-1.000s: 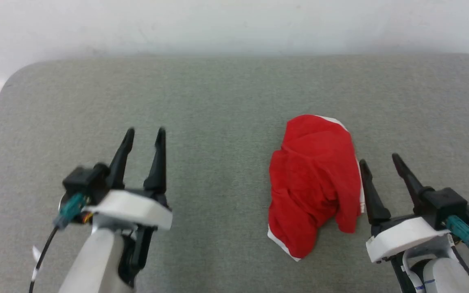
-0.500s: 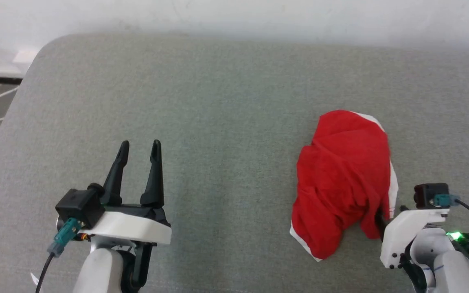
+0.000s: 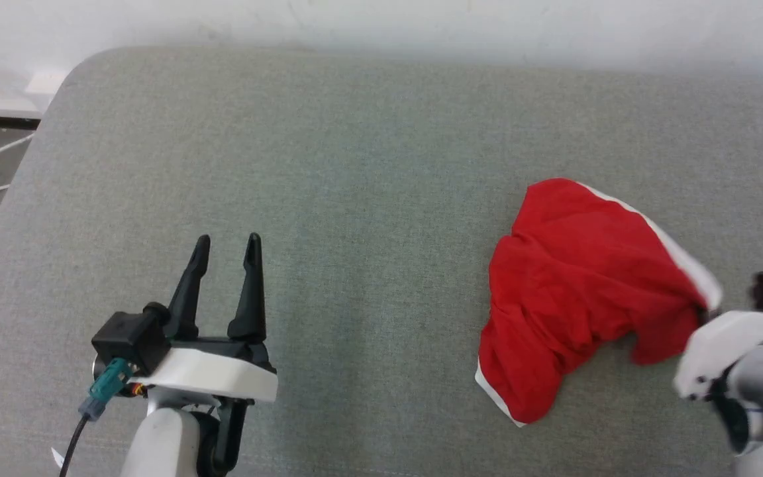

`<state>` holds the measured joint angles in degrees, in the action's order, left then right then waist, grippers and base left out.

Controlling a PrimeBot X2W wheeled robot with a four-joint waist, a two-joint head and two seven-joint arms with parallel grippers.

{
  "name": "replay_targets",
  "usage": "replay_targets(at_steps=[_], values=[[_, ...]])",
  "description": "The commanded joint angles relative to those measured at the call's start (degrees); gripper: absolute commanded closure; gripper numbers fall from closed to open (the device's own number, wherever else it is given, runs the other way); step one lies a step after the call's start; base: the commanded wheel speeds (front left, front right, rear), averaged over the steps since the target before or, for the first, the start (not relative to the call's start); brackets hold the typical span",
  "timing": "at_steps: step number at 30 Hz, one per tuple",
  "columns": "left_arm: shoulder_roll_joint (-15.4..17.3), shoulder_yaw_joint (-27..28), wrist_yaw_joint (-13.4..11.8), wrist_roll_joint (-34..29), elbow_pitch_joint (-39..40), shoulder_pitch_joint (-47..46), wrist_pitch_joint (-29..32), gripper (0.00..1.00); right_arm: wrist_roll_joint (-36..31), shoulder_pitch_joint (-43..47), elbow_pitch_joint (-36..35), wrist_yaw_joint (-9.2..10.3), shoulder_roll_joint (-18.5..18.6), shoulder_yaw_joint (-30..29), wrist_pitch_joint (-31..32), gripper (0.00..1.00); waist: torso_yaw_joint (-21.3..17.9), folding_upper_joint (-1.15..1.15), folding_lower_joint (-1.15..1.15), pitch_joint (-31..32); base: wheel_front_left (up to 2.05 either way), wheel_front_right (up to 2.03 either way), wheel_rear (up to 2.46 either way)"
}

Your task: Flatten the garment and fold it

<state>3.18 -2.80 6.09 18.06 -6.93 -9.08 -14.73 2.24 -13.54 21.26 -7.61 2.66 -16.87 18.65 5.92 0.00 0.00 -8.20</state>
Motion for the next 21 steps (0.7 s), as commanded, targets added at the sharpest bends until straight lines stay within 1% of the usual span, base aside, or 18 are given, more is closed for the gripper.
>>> replay_targets(at_steps=[1, 5, 7, 9, 10, 11, 13, 15, 19, 20, 21], values=[[-0.24, 0.19, 0.51, -0.24, -0.31, 0.95, -0.27, 0.00, -1.54, -1.09, -2.17, 0.12, 0.21, -2.61, -1.34, 1.00, -0.36, 0.00, 0.00, 0.57, 0.00, 0.00, 0.00], [-0.28, -0.13, 0.68, 0.00, -0.58, 1.06, -0.27, 0.00, -5.75, -2.70, -8.02, 0.12, 0.21, -9.23, -3.15, 1.00, -0.55, 0.00, 0.00, 1.15, 0.00, 0.00, 0.00], [-0.28, -0.42, 0.71, 0.36, -0.56, 1.03, -0.27, 0.00, -7.66, -3.31, -9.20, 0.12, 0.21, -11.44, -2.09, 1.00, -0.51, 0.00, 0.00, 1.26, 0.00, 0.00, 0.00], [-0.29, -0.74, 0.74, 0.59, -0.52, 1.01, -0.27, 0.00, -9.32, -3.58, -8.44, 0.12, 0.21, -13.17, 0.29, 1.00, -0.40, 0.00, 0.00, 1.29, 0.00, 0.00, 0.00], [-0.29, -0.97, 0.75, 0.68, -0.52, 0.97, -0.27, 0.00, -10.32, -3.45, -7.78, 0.12, 0.21, -13.49, 1.44, 0.73, -0.26, 0.00, 0.00, 1.23, 0.00, 0.00, 0.00], [-0.29, -1.21, 0.75, 0.77, -0.53, 0.89, -0.27, 0.00, -10.61, -3.47, -7.08, 0.12, 0.21, -13.85, 2.19, 0.00, -0.09, 0.00, 0.00, 1.11, 0.00, 0.00, 0.00], [-0.29, -1.63, 0.77, 0.99, -0.61, 0.65, -0.27, 0.00, -11.16, -3.21, -5.75, 0.12, 0.21, -13.84, 2.42, 0.00, 0.24, 0.00, 0.00, 0.84, 0.00, 0.00, 0.00], [-0.29, -1.91, 0.79, 1.08, -0.91, 0.49, -0.27, 0.00, -10.31, -3.12, -4.74, 0.12, 0.21, -13.60, 1.47, 0.00, 0.40, 0.00, 0.00, 0.59, 0.00, 0.00, 0.00], [-0.30, -2.77, 0.84, 1.06, -1.79, 0.09, -0.27, 0.00, -7.89, -2.15, -4.85, 0.12, 0.21, -11.50, -4.21, 0.00, 0.40, 0.00, 0.00, 0.37, 0.00, 0.00, 0.00], [-0.30, -2.77, 0.84, 1.06, -1.79, 0.09, -0.27, 0.00, -7.89, -2.15, -4.85, 0.12, 0.21, -11.50, -4.21, 0.00, 0.40, 0.00, 0.00, 0.37, 0.00, 0.00, 0.00], [-0.30, -3.18, 0.86, 1.00, -2.01, -0.14, -0.27, 0.00, -7.07, -1.56, -5.12, 0.12, 0.21, -10.71, -5.93, 0.00, 0.27, 0.00, 0.00, 0.34, 0.00, 0.00, 0.00]])
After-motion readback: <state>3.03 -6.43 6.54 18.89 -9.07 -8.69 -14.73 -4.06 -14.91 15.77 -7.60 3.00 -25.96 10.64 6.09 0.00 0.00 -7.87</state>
